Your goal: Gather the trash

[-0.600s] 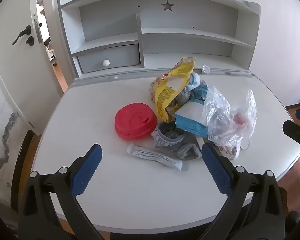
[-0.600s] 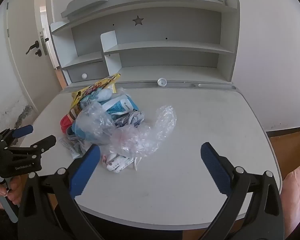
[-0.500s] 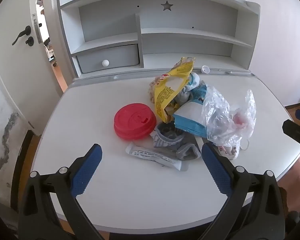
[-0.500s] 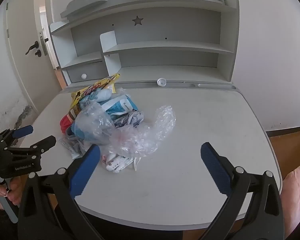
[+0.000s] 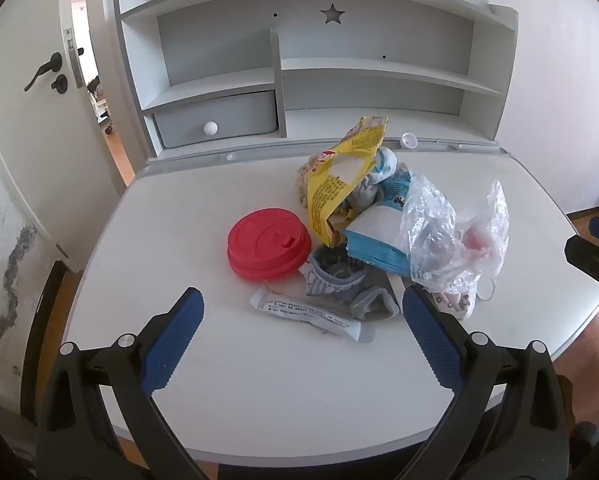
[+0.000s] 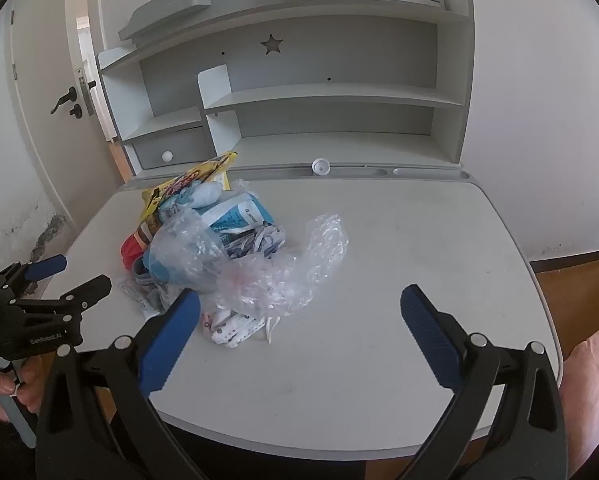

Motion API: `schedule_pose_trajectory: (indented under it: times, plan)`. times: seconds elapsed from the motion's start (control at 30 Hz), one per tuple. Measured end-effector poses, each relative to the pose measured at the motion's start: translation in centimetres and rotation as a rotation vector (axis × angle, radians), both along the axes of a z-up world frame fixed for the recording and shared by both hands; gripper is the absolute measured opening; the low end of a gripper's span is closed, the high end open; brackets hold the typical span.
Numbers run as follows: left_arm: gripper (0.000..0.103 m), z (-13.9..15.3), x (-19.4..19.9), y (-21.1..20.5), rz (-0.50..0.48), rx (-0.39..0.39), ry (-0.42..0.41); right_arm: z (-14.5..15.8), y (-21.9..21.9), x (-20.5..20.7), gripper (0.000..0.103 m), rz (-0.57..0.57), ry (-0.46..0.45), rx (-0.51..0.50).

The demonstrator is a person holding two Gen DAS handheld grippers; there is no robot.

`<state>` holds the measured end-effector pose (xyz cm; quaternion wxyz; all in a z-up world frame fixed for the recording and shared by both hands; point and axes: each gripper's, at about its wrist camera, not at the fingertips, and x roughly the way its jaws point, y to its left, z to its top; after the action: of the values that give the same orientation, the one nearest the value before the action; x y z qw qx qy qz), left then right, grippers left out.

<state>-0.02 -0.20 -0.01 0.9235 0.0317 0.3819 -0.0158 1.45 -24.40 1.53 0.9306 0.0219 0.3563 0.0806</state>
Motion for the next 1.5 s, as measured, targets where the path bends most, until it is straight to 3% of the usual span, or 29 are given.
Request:
schedule_pose_trajectory:
  times: [1.5]
  plan:
    - [0.097,0.15,-0.08,0.59,0.001,-0.006,0.003,0.58,0.25,-0.37,0.097,0.011,-0.002,0.004]
